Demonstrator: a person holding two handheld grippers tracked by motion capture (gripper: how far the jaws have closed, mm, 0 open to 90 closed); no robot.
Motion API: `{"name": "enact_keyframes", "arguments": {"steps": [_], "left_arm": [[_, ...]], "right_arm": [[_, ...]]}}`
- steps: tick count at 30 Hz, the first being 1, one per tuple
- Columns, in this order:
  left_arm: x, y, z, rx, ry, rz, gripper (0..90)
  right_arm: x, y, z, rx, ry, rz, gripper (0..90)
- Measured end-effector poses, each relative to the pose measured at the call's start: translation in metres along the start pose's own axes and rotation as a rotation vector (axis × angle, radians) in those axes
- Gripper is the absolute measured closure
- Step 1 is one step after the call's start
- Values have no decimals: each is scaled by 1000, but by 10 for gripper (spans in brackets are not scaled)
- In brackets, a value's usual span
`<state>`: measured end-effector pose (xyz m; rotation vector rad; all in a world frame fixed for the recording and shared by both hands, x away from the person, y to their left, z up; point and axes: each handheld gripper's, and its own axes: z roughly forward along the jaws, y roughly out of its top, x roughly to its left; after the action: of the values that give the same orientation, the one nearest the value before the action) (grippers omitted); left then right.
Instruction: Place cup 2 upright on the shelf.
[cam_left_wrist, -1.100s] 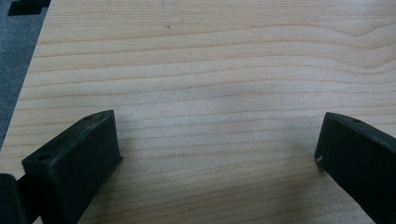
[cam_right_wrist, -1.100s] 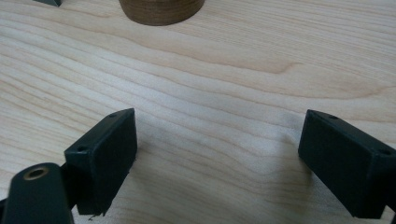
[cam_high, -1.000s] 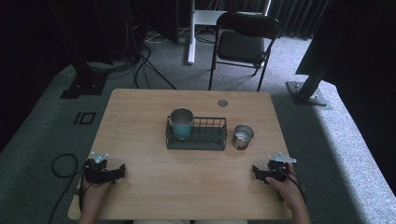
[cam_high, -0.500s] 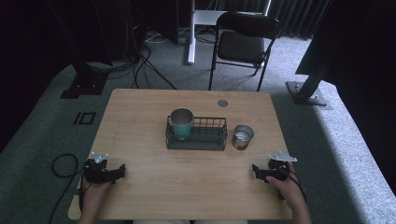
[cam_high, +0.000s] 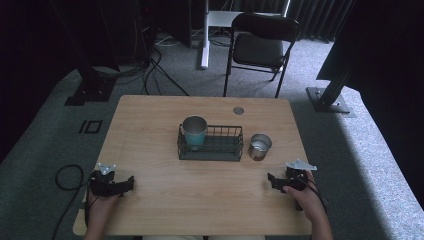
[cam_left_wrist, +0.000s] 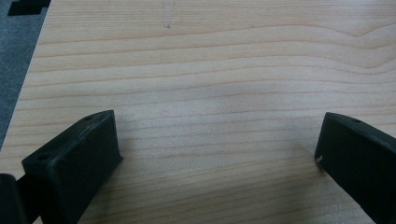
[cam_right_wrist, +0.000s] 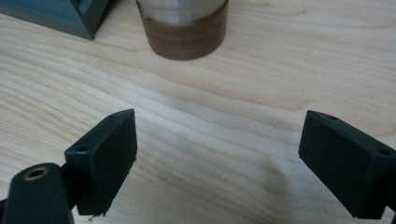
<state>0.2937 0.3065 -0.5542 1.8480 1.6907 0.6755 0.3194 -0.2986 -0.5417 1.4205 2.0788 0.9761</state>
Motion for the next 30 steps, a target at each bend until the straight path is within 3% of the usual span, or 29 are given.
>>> {"name": "enact_keyframes", "arguments": {"steps": [24, 30], "left_arm": [[0, 0, 0, 0, 0, 0, 4], [0, 0, 0, -1, 0, -1, 4]], "right_arm": [[9, 22, 9, -71, 25, -1, 114], [10, 29, 12, -125, 19, 7, 113]]}}
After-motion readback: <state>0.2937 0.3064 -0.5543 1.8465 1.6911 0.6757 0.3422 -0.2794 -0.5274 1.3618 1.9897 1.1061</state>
